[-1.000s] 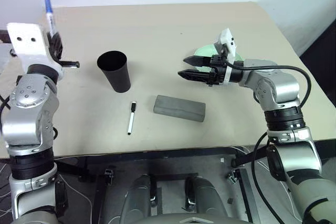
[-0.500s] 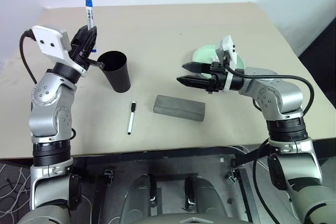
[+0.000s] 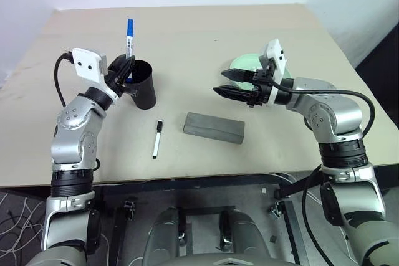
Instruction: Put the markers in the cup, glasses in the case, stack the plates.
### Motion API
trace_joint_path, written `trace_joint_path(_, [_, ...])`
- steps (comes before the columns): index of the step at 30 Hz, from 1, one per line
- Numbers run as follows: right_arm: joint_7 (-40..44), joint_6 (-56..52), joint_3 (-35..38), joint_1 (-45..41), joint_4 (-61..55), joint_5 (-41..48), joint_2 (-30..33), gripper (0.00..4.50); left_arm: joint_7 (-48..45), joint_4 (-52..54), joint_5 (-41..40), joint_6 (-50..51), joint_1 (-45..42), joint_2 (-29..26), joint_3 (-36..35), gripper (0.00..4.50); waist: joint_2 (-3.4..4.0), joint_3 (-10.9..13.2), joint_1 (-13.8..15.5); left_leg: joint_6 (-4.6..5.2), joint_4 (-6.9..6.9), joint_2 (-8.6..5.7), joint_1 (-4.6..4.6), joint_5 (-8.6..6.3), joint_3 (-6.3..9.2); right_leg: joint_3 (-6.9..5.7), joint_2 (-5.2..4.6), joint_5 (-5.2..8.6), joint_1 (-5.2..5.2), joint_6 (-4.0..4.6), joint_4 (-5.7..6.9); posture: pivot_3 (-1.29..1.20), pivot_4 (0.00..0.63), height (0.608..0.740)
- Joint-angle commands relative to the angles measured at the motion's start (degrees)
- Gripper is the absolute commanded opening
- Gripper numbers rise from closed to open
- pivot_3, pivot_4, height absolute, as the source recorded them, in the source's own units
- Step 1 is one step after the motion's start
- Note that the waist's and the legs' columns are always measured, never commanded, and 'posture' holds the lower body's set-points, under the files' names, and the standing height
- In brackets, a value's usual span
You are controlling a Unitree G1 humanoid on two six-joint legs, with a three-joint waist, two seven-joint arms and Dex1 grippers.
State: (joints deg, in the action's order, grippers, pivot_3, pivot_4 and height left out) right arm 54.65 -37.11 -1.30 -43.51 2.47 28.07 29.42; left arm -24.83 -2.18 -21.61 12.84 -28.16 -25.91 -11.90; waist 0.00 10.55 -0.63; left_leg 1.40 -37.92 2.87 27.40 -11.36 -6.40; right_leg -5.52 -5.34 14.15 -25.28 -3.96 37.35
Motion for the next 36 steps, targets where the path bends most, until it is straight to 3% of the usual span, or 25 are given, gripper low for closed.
trace_joint_path(1, [-0.3, 1.2, 1.7, -1.4, -0.7, -0.1, 1.0, 3.19, -0.3, 1.5, 1.4, -0.8, 0.8, -0.3, 0.4, 0.29, 0.00, 0.0, 0.0, 0.00, 0.00, 0.00, 0.00, 0.00, 0.00, 0.00, -0.01, 0.00, 0.00, 0.00, 0.00, 0.00, 0.150, 0.701])
trace_joint_path(36, [-1.0, 3.4, 0.7, 0.2, -1.3, -3.2, 1.5, 3.19, 2.9, -6.3, 6.1, -6.9, -1.1, 3.6, 0.8, 0.29, 0.01, 0.0, 0.1, 0.01, -0.09, -0.01, -0.04, 0.01, 0.01, 0.00, -0.12, -0.02, 0.04, 0.03, 0.10, 0.00, 0.150, 0.701])
